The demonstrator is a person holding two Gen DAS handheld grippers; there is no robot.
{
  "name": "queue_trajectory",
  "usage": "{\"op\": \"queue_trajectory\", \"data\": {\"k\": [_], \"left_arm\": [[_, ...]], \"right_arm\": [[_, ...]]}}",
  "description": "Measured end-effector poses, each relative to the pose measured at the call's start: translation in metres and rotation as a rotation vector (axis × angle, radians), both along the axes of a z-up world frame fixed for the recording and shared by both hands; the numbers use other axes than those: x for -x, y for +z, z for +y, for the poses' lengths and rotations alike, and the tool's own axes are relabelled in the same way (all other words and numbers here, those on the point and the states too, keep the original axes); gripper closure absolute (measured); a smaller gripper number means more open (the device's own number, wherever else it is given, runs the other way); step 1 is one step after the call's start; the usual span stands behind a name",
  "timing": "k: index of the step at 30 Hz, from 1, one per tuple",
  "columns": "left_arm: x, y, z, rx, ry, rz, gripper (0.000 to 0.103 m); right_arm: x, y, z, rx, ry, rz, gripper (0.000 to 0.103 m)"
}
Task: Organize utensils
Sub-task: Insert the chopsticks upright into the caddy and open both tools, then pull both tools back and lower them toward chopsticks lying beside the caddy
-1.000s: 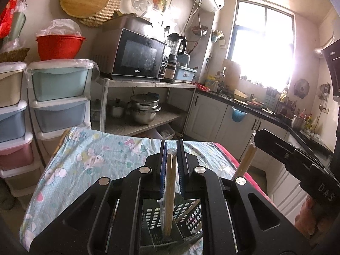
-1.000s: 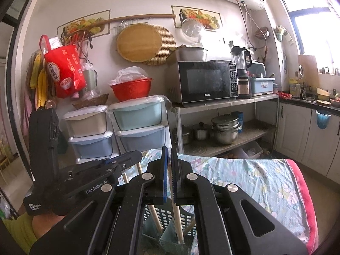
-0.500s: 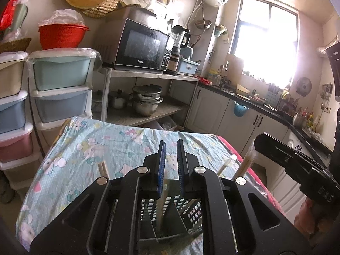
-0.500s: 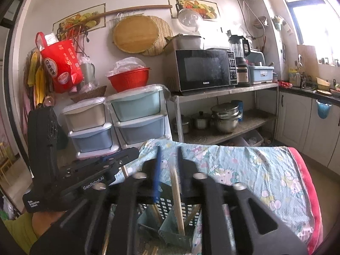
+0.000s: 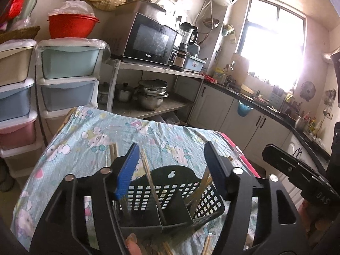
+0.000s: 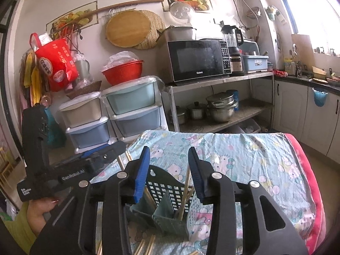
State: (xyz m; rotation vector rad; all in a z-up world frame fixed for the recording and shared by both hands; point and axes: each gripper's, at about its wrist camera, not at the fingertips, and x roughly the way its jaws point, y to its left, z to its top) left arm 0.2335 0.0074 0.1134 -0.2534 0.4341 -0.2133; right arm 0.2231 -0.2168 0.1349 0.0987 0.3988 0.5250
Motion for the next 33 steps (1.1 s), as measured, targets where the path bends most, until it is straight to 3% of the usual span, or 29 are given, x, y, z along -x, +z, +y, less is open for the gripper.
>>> {"op": "queue_trajectory", "data": {"k": [3,5,8,11,33], "left_arm": [[0.005,0.001,0.003,0.009,0.008,-0.007,0.038],[0.008,0.001,0.004,0.012,0.011,-0.011,0.029],[0.013,0.002,0.006,0.015,0.014,-0.014,0.025],[0.017,0.001,0.007,0.017,0.018,-0.014,0.013],[0.044,-0.018,0.017,0.043,0.032,0.025,0.011]], "right_arm": [[0.002,-0.002,-0.003,-0.003,-0.004,0.006,0.063],[0.004,-0.003,-0.006,-0.006,-0.007,0.009,0.061],[0.005,-0.005,-0.009,-0.008,-0.01,0.014,0.06],[0.008,-0.007,-0.011,-0.01,-0.014,0.019,0.056],[0.027,-0.026,-0.023,0.015,-0.028,0.061,0.048]]}}
